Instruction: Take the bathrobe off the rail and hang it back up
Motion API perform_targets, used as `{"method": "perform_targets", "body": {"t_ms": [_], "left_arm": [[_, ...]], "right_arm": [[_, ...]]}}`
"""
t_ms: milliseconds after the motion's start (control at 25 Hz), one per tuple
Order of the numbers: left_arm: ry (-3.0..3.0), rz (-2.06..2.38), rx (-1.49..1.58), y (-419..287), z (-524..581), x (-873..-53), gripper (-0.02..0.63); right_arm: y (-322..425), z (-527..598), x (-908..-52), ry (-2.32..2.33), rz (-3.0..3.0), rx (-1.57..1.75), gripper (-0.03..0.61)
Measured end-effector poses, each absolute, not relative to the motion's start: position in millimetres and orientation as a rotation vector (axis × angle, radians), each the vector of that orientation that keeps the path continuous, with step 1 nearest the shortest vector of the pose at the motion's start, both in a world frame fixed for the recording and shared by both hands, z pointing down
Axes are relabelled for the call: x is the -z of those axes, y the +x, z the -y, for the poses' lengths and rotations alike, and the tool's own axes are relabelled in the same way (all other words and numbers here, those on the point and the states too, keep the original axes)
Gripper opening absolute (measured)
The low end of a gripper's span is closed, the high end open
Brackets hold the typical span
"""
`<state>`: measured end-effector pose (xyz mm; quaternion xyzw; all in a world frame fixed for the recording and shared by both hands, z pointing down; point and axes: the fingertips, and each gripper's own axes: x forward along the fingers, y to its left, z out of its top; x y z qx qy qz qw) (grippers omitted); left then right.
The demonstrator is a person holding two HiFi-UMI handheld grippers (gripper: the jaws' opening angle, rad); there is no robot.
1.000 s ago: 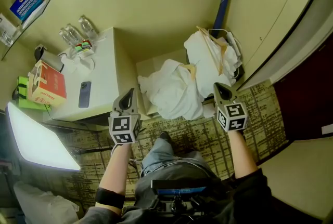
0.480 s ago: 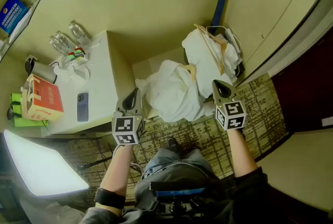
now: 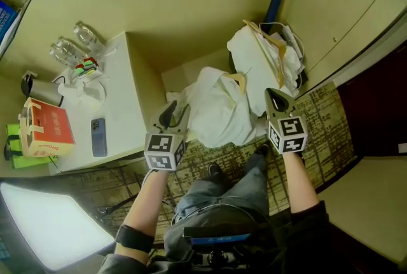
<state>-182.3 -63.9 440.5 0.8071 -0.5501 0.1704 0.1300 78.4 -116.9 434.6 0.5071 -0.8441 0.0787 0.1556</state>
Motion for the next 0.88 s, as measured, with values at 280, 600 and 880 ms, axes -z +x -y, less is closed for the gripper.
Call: {"method": "perform_targets", "body": {"t_ms": [280, 600, 880], "left_arm": [[2.282, 1.477, -0.495, -138.3, 101.4, -493.6, 0.232], [2.177, 1.291, -0.538, -74.6, 154.6, -635.7, 0.236], [2.071, 1.151, -0.509, -24.4, 201.2, -741.7, 0.27]], "right_arm": [[68.2, 169.0, -475.4, 1.387, 2.431, -0.233, 0.018], [82.0, 226.9, -557.3, 1.354, 2.43, -0.268, 0.018], [86.5, 266.6, -639.4, 1.36, 2.404, -0.256, 0.018]]}}
